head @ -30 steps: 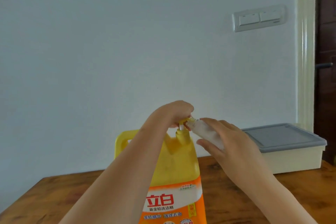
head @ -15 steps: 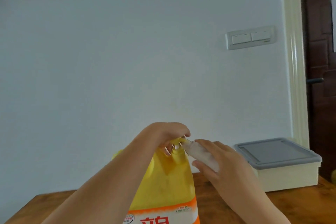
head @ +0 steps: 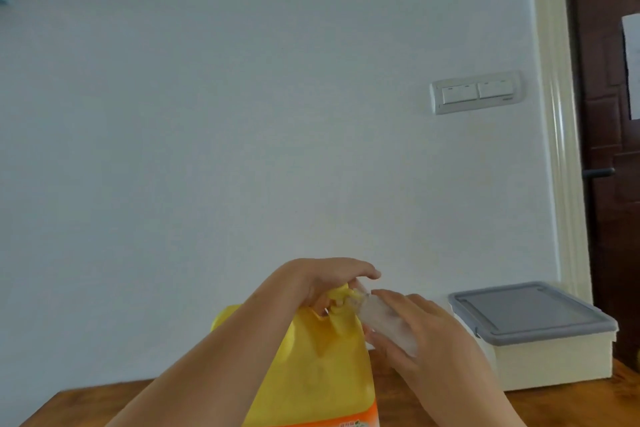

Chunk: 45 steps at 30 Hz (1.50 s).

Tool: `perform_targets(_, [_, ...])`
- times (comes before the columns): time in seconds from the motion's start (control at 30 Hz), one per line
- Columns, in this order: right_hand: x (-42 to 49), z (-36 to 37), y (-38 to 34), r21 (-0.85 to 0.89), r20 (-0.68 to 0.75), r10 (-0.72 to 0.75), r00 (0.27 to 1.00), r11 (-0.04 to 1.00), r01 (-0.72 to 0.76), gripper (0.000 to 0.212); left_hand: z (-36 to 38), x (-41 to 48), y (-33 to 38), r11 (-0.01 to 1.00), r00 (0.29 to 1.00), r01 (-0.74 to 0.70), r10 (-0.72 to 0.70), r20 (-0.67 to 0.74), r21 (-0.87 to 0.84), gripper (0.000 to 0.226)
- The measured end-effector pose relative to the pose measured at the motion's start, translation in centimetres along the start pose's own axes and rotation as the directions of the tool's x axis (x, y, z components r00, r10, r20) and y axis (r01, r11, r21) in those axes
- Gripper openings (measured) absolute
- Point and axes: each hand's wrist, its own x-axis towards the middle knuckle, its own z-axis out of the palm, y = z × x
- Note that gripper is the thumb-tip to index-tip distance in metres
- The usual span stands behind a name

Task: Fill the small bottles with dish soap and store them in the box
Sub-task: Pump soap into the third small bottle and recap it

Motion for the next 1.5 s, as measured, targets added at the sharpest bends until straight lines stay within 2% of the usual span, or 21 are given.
perform_targets(0.1, [-0.2,-0.2,-0.2,-0.012,-0.057,-0.001,0.998,1.000,0.001,0.043,0.5,0.6,0.0,0.997,0.997,-0.057,0.059,-0.057,0.043,0.032])
perform_targets(0.2, [-0.3,-0.5,-0.1,-0.066,-0.061,-0.025,0.998,0.998,0.021,0.043,0.8,0.8,-0.1,0.904,0.984,-0.099,0.152,-0.095,0.415,0.017])
perform_targets(0.27, [-0.3,-0.7,0.0,-0.092,-0.011,-0.027,1.000,0.995,0.026,0.044,1.0,1.0,-0.2,0.829,0.978,-0.111,0.191,-0.090,0.548,0.021])
perform_targets(0.33, [-0.3,-0.8,0.0,-0.081,0.009,-0.030,1.000,0.996,0.030,0.046,0.6,1.0,-0.5,0.881,0.978,-0.174,0.208,-0.029,0.441,0.021])
perform_targets(0.4, [-0.2,-0.9,-0.3,-0.060,0.005,-0.030,1.000,0.998,0.030,0.051,0.0,0.9,-0.5,0.987,0.985,-0.159,0.157,0.070,0.026,0.030])
perform_targets(0.5, [-0.3,-1.0,-0.5,-0.028,-0.001,-0.033,0.999,0.999,0.033,0.055,-0.7,1.1,-0.5,0.962,0.953,-0.115,0.177,0.244,-0.248,0.051])
perform_targets(0.57, [-0.3,-0.9,-0.5,-0.017,-0.021,-0.039,0.999,0.999,0.038,0.054,-0.5,1.3,-0.5,0.969,0.972,-0.115,0.155,0.176,-0.219,0.044])
perform_targets(0.6, [-0.5,-0.8,-0.5,-0.016,-0.024,-0.033,0.999,0.999,0.033,0.052,-0.3,1.7,-0.7,0.984,0.984,-0.152,0.160,0.075,-0.095,0.034])
perform_targets(0.67, [-0.7,-0.8,-0.6,-0.047,-0.029,-0.025,0.999,0.999,0.023,0.046,0.0,1.7,-0.8,0.900,0.973,-0.155,0.210,-0.094,0.406,0.019])
perform_targets(0.7, [-0.7,-0.7,-0.4,-0.069,-0.021,-0.022,1.000,0.997,0.020,0.045,0.2,2.1,-0.8,0.867,0.960,-0.133,0.233,-0.154,0.481,0.016])
perform_targets(0.8, [-0.6,-0.8,-0.3,-0.068,-0.018,-0.019,1.000,0.998,0.017,0.048,0.1,2.0,-0.9,0.920,0.971,-0.207,0.235,-0.047,0.332,0.022])
perform_targets(0.87, [-0.6,-0.9,-0.5,-0.053,-0.029,-0.026,0.999,0.998,0.025,0.052,-0.6,1.2,-1.0,0.982,0.980,-0.178,0.182,0.082,-0.057,0.039])
perform_targets(0.93, [-0.5,-1.0,-0.6,-0.023,-0.058,-0.018,0.998,1.000,0.017,0.049,-1.6,1.4,-1.2,0.932,0.947,-0.149,0.231,0.225,-0.329,0.055])
perform_targets(1.0, [-0.5,-0.9,-0.5,-0.026,-0.071,-0.021,0.997,0.999,0.019,0.045,-2.1,1.3,-1.4,0.885,0.922,-0.149,0.286,0.262,-0.441,0.061])
perform_targets(1.1, [-0.5,-0.8,-0.6,-0.044,-0.083,-0.015,0.996,0.999,0.012,0.045,-1.8,1.3,-1.4,0.912,0.945,-0.149,0.245,0.217,-0.383,0.055])
perform_targets(1.2, [-0.7,-0.7,-1.0,-0.027,-0.099,-0.006,0.995,1.000,0.004,0.046,-0.9,1.6,-1.0,0.940,0.980,-0.160,0.187,0.063,-0.300,0.030])
perform_targets(1.27, [-0.9,-0.6,-1.0,-0.041,-0.100,-0.005,0.995,0.999,0.000,0.042,-0.3,1.4,-1.0,0.981,0.986,-0.165,0.160,-0.052,-0.104,0.018])
perform_targets(1.33, [-0.9,-0.6,-1.0,-0.069,-0.112,-0.008,0.994,0.998,0.000,0.039,-0.1,1.7,-1.2,0.964,0.979,-0.131,0.162,-0.121,0.231,0.025])
perform_targets(1.4, [-0.9,-0.5,-0.9,-0.076,-0.095,0.008,0.995,0.997,-0.015,0.040,0.4,1.6,-1.2,0.928,0.970,-0.130,0.191,-0.147,0.348,0.031])
perform_targets(1.43, [-1.0,-0.6,-0.9,-0.071,-0.082,0.018,0.996,0.997,-0.024,0.041,0.5,1.3,-1.1,0.943,0.978,-0.143,0.182,-0.104,0.302,0.032])
perform_targets(1.5, [-0.9,-0.6,-1.1,-0.063,-0.071,0.022,0.997,0.998,-0.026,0.044,-0.4,0.8,-1.1,0.987,0.987,-0.157,0.157,0.014,-0.017,0.045])
